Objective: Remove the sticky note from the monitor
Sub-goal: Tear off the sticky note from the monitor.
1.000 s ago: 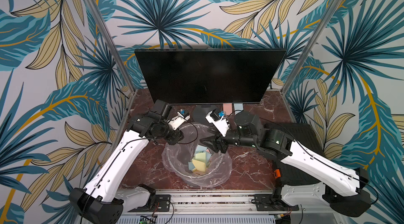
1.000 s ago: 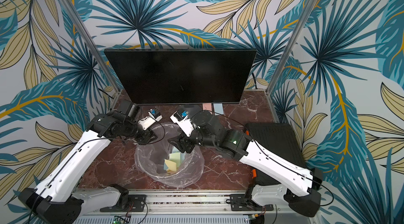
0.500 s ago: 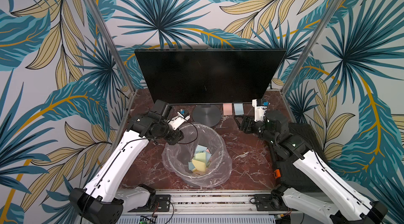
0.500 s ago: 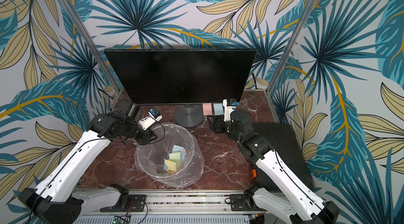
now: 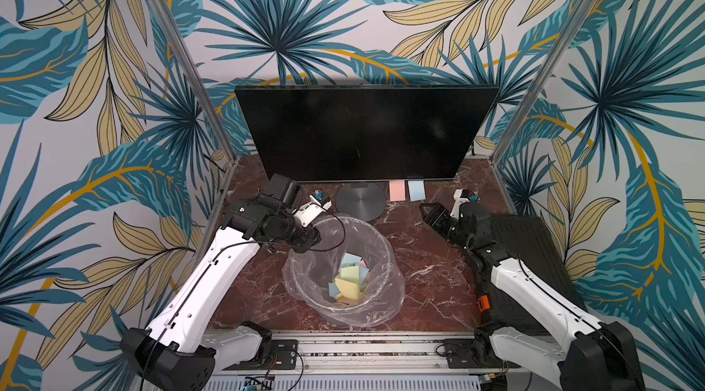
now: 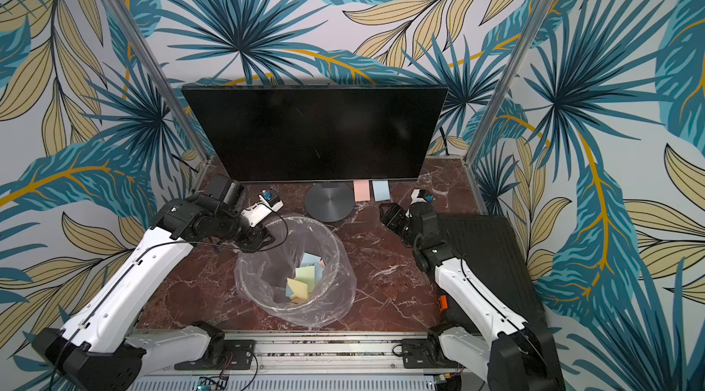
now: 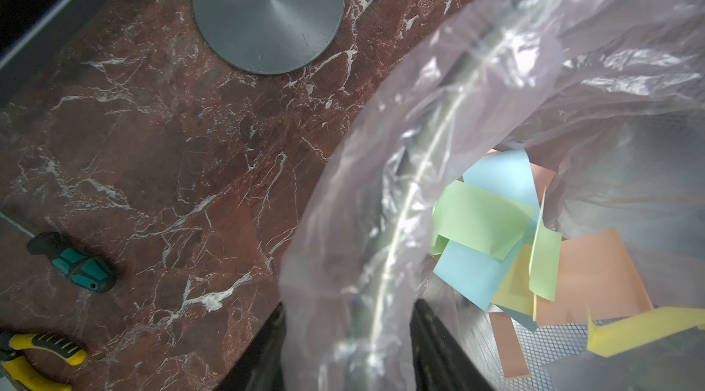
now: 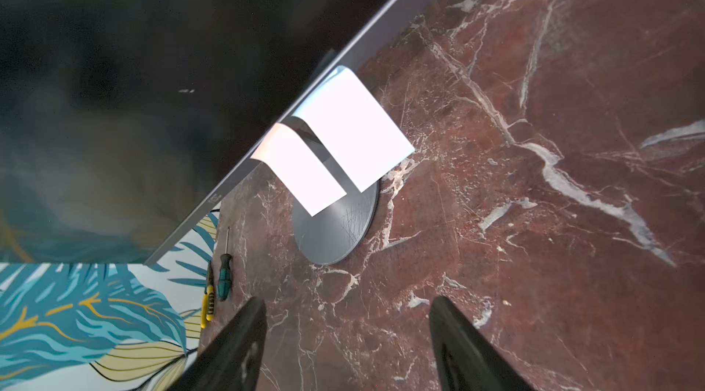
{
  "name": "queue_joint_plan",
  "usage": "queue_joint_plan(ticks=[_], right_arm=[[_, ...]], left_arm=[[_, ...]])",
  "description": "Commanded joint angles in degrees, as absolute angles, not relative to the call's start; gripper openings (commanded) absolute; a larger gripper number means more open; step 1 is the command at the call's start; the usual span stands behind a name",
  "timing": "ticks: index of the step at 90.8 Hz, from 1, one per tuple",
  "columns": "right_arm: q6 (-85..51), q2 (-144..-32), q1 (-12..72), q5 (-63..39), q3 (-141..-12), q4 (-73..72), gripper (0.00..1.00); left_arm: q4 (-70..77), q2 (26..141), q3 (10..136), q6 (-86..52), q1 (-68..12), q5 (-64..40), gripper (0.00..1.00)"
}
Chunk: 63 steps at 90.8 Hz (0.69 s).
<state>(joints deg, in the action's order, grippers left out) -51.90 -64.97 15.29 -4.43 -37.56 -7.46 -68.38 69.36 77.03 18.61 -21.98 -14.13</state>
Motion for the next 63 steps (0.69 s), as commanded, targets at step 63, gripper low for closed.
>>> queue_joint_plan(ticks=[63], right_arm=[[-53.18, -86.08, 11.11, -11.98, -39.52, -35.57, 0.68]], left_arm=[[-67.53, 68.55, 75.76, 19.12, -22.05, -14.32, 0.52]])
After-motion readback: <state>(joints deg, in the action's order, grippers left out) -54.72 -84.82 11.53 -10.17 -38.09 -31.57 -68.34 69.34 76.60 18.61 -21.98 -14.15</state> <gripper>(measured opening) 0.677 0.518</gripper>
